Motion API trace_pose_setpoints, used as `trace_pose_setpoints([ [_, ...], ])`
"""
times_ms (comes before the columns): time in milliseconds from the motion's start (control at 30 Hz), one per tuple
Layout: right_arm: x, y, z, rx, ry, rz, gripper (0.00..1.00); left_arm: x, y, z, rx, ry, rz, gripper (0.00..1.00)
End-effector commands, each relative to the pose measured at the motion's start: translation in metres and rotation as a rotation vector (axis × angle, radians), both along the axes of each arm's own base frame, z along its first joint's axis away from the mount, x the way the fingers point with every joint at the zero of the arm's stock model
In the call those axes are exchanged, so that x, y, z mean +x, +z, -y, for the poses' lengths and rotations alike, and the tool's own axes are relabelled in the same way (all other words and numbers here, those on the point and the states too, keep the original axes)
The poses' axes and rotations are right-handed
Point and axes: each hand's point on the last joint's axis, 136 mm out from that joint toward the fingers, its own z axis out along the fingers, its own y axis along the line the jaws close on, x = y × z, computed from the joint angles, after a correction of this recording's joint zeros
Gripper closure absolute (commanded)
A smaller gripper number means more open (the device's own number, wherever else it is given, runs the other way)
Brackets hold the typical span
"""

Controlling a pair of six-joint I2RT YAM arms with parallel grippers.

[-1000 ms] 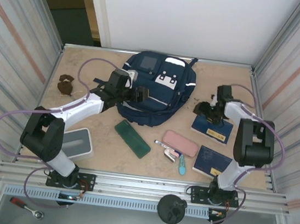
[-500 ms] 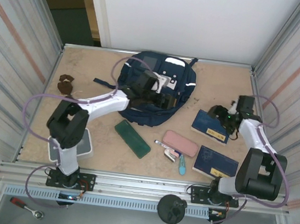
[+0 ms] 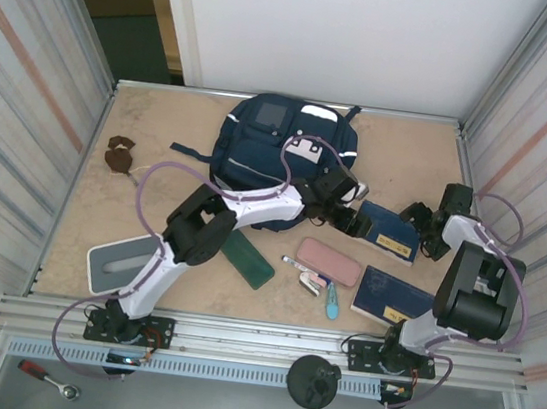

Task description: Pack the student bag

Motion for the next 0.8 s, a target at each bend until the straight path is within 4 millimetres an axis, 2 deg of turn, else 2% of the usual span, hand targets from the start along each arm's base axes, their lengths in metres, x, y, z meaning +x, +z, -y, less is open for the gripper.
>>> trace_pose_setpoints([
  [0,0.019,0.01,-0.008,0.037,0.028,0.054,0.04,0.007,-0.011,-0.003,0.045,0.042,-0.033,0.2],
  [100,0.027,0.013,-0.019,0.074,0.069,0.072,0.06,0.003,-0.014,0.007,0.013,0.008,-0.054,0.22],
  [267,0.043,0.016,-0.039,0.118,0.137,0.092,0.1,-0.014,-0.006,0.026,-0.096,-0.083,-0.123,0.33],
  [367,0.058,0.019,-0.048,0.142,0.169,0.104,0.11,-0.026,0.002,0.033,-0.142,-0.127,-0.141,0.4],
  [467,0.081,0.024,-0.058,0.19,0.206,0.122,0.13,-0.038,0.012,0.038,-0.171,-0.166,-0.151,0.43],
  [667,0.132,0.035,-0.08,0.259,0.311,0.137,0.14,-0.065,0.047,0.044,-0.277,-0.279,-0.136,0.42],
  [767,0.144,0.046,-0.089,0.26,0.371,0.129,0.15,-0.079,0.064,0.041,-0.32,-0.37,-0.112,0.41],
])
